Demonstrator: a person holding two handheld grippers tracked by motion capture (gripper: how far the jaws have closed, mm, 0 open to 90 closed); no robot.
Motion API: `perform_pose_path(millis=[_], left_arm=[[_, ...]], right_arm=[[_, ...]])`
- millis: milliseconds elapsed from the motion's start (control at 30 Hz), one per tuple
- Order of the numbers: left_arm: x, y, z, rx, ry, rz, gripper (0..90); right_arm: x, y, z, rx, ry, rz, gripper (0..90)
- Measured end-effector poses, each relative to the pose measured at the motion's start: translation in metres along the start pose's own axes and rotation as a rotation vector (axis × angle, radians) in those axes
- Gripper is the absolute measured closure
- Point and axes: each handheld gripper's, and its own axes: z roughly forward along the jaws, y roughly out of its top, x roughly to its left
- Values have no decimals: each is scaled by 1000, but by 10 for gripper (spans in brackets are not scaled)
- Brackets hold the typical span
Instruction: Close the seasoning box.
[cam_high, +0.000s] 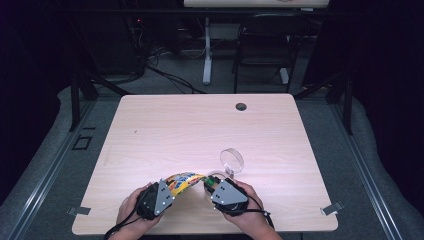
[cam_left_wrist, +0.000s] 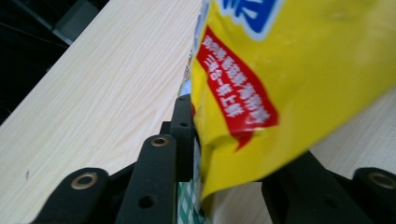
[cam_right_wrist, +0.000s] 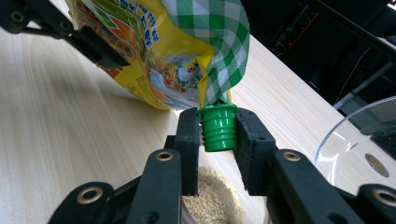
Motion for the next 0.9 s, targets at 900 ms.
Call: perform_pose_path(millis=[900], left_arm=[[20,-16,1,-81,-95,-224,794]], right_arm=[[-6,-2,-4,-57,1,77,643]])
